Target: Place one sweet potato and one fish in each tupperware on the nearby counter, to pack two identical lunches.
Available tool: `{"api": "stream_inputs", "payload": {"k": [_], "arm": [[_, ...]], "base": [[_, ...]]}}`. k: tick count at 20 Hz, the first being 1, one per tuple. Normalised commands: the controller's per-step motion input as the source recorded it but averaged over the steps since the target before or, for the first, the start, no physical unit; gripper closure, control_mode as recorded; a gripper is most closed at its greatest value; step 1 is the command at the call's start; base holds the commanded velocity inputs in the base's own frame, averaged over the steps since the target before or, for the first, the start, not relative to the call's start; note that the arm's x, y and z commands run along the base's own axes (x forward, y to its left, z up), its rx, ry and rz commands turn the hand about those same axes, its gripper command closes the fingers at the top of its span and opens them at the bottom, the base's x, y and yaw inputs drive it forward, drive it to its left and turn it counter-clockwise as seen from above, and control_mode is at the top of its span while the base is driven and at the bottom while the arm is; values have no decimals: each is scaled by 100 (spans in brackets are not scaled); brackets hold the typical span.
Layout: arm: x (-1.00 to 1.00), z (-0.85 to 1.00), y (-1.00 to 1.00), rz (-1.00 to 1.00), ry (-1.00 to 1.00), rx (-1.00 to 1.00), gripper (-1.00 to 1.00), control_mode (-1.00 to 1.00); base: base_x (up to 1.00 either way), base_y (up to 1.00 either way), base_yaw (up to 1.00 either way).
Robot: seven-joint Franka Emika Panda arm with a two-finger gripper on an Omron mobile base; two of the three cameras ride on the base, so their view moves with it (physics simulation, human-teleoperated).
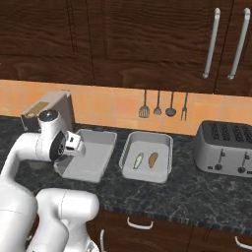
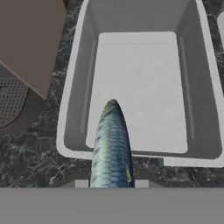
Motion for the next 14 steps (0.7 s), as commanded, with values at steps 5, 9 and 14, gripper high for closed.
{"api": "stream_inputs", "payload": {"k": [5, 9, 14], "arm": [[67, -34, 0, 0, 0, 1, 100, -100], [68, -33, 0, 0, 0, 1, 100, -100], [66, -26, 0, 0, 0, 0, 100, -100]], "base": [[0, 0, 0], [0, 0, 0], [0, 0, 0]]}}
